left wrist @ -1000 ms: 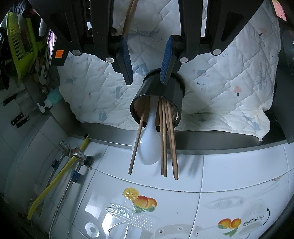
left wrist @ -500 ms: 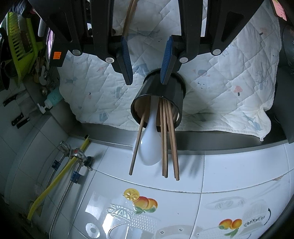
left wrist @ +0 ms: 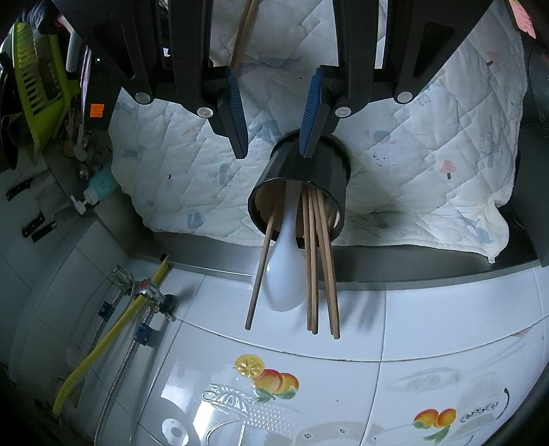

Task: Organize utensils
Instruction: 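Close the right gripper on a chopstick and lift it, then lower the left gripper onto a chopstick and close on it while the right gripper holds its chopstick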

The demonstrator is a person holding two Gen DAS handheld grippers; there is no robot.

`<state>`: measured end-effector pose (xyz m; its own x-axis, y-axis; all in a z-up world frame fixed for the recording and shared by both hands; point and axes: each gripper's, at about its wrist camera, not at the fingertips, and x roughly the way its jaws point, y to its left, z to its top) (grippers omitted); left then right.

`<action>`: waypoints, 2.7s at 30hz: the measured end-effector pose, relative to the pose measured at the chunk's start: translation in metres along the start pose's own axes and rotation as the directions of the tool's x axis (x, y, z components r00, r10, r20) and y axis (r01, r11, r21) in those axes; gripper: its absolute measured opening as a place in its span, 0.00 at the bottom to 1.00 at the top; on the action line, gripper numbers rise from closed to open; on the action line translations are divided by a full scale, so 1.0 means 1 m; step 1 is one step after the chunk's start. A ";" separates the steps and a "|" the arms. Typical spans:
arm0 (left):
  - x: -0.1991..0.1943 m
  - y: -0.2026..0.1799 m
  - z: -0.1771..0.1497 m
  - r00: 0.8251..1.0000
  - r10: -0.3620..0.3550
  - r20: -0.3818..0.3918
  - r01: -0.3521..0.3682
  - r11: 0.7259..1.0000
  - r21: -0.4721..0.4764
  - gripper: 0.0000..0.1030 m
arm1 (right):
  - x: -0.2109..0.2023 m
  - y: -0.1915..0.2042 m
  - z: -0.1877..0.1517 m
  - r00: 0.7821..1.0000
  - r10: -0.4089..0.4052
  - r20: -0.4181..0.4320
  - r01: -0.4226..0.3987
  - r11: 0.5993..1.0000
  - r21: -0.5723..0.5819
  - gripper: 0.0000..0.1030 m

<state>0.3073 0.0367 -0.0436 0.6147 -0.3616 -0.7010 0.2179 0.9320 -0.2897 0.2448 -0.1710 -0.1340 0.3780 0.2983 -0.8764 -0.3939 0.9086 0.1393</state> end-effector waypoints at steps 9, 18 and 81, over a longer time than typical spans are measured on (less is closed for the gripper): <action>0.003 -0.006 -0.003 1.000 -0.009 -0.013 0.010 1.000 0.007 0.33 | -0.015 -0.007 0.000 0.999 0.004 0.046 -0.006 1.000 0.030 0.10; 0.007 -0.007 -0.009 0.999 -0.024 -0.034 0.024 1.000 0.011 0.33 | -0.035 -0.016 -0.002 0.994 0.004 0.110 -0.014 0.996 0.083 0.10; 0.165 -0.067 -0.072 0.913 -0.072 -0.402 0.202 0.935 0.292 0.14 | -0.087 -0.053 -0.015 0.960 -0.035 0.276 -0.045 0.960 0.277 0.10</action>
<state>0.3398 -0.0874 -0.1871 0.2406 -0.4073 -0.8810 0.5496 0.8053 -0.2223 0.2202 -0.2498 -0.0720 0.6083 0.3355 -0.7193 -0.1628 0.9397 0.3007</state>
